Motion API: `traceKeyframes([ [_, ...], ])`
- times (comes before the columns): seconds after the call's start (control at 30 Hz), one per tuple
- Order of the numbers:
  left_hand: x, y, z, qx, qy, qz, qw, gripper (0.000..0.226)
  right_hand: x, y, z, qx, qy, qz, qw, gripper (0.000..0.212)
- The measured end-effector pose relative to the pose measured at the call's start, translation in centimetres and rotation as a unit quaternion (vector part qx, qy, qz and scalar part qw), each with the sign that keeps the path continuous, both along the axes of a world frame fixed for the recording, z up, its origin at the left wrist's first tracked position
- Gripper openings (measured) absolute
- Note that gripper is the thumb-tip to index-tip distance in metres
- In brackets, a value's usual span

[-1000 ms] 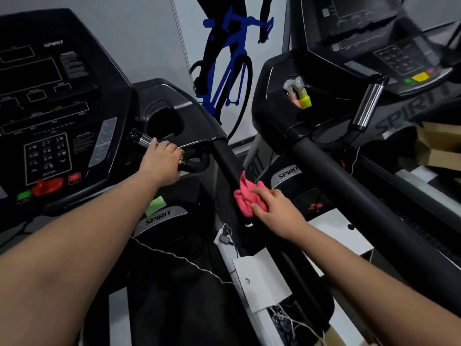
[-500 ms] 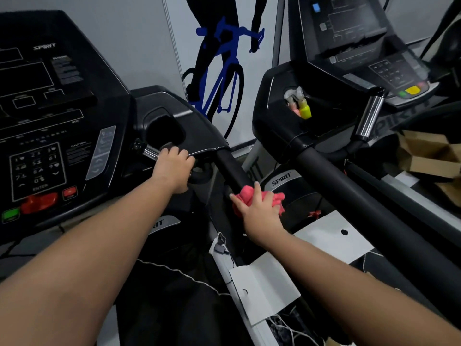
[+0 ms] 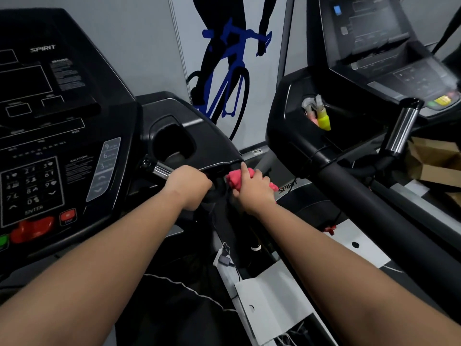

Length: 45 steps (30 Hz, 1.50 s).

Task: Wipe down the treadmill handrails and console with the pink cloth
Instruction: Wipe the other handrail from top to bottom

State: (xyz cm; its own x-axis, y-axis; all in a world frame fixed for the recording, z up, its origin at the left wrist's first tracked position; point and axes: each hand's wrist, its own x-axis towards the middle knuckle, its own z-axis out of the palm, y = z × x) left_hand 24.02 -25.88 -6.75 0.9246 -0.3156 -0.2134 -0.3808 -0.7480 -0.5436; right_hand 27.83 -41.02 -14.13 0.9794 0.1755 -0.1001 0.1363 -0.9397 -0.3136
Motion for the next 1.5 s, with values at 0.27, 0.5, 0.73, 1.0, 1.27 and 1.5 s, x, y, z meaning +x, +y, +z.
traceKeyframes([
  [0.27,0.3,0.2,-0.4,-0.021,-0.003,0.007,1.000,0.030,6.0,0.7,-0.1,0.219,0.092,-0.021,0.971,0.067],
  [0.5,0.5,0.4,-0.7,-0.026,0.011,0.023,0.999,0.027,7.0,-2.4,-3.6,0.517,0.255,-0.020,0.817,0.049],
  [0.73,0.5,0.1,-0.5,-0.026,0.018,0.043,0.999,0.029,4.8,-4.3,-5.7,0.561,0.391,-0.126,0.719,0.055],
  [1.0,0.5,-0.1,-0.3,-0.024,0.035,0.063,0.997,0.033,5.5,-2.4,0.0,0.359,0.197,-0.028,0.912,0.030],
  [1.27,0.0,-0.8,0.3,-0.024,0.016,0.081,0.996,0.034,0.2,-2.8,0.6,0.042,-0.028,0.130,0.990,0.055],
  [1.5,-0.9,-1.4,-0.8,0.013,-0.036,0.122,0.992,0.031,-7.3,-5.6,1.0,-0.193,-0.067,0.229,0.952,0.042],
])
